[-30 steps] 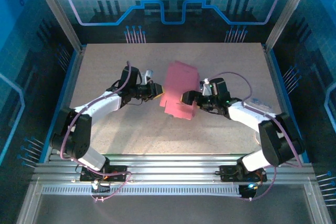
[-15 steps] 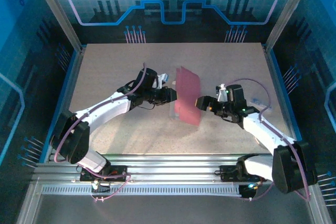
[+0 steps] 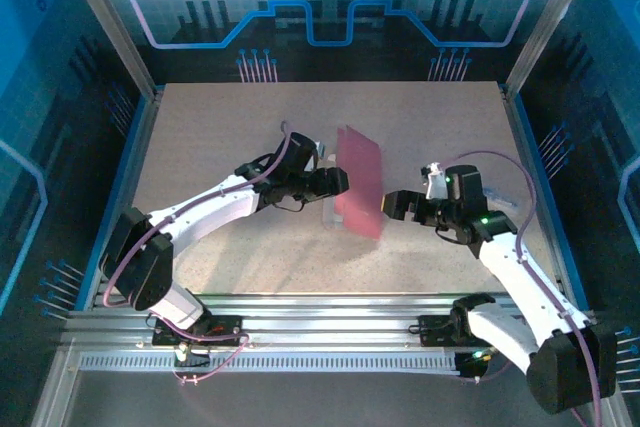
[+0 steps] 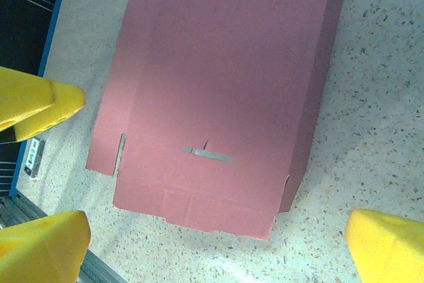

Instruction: Fold the paper box

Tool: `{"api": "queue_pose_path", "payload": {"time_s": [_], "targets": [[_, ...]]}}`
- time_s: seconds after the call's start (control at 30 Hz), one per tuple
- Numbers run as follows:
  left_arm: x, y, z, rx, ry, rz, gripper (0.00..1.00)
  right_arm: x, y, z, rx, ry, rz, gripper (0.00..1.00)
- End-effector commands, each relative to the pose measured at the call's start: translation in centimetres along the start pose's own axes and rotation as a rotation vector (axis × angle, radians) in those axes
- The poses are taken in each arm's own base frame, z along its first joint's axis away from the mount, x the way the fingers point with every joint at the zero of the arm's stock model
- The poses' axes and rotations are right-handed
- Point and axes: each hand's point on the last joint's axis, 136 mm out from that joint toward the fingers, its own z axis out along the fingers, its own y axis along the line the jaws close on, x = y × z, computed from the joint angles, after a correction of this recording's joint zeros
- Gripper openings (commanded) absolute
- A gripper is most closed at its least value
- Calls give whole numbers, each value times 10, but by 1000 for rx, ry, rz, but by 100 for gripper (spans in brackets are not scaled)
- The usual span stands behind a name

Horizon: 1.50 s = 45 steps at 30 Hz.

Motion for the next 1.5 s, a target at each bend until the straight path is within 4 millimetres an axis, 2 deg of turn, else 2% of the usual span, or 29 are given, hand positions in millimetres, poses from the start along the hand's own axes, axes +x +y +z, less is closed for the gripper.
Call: {"api": "queue_pose_path", "payload": {"time_s": [0.0, 0.17, 0.33, 0.47, 0.57, 0.77, 0.87, 0.97, 1.03, 1.13, 1.23, 1.3, 1.47], "targets": [[-5, 5, 4, -61, 11, 14, 66, 3, -3, -9, 33, 20, -23, 100], [-3, -8, 26, 0, 86, 23, 66, 5, -2, -12, 35, 19, -45, 100], [-5, -23, 40, 48, 132, 43, 66, 5, -1, -27, 61, -11, -36, 100], [-18, -58, 39, 170, 117, 72, 66, 2, -4, -45, 122, -59, -4, 100], [-24, -90, 47, 289, 139, 78, 69, -2, -6, -60, 164, -103, 36, 100], [-19, -139, 86, 415, 192, 121, 73, -14, 3, -81, 164, -188, 77, 100], [-12, -152, 112, 427, 203, 133, 76, -19, 3, -91, 190, -224, 78, 100], [-16, -143, 124, 383, 154, 111, 85, -28, -2, -105, 257, -262, 45, 100], [-25, -133, 119, 352, 85, 103, 99, -32, 2, -110, 254, -265, 11, 100], [-31, -120, 103, 319, 32, 101, 99, -36, 16, -108, 195, -242, -39, 100], [-31, -101, 84, 247, -5, 122, 99, -36, 27, -92, 110, -192, -58, 100], [-30, -86, 63, 193, -35, 151, 99, -38, 33, -78, 50, -168, -55, 100], [-20, -43, 14, 67, -91, 181, 99, -37, 18, -31, 43, -88, -4, 100]]}}
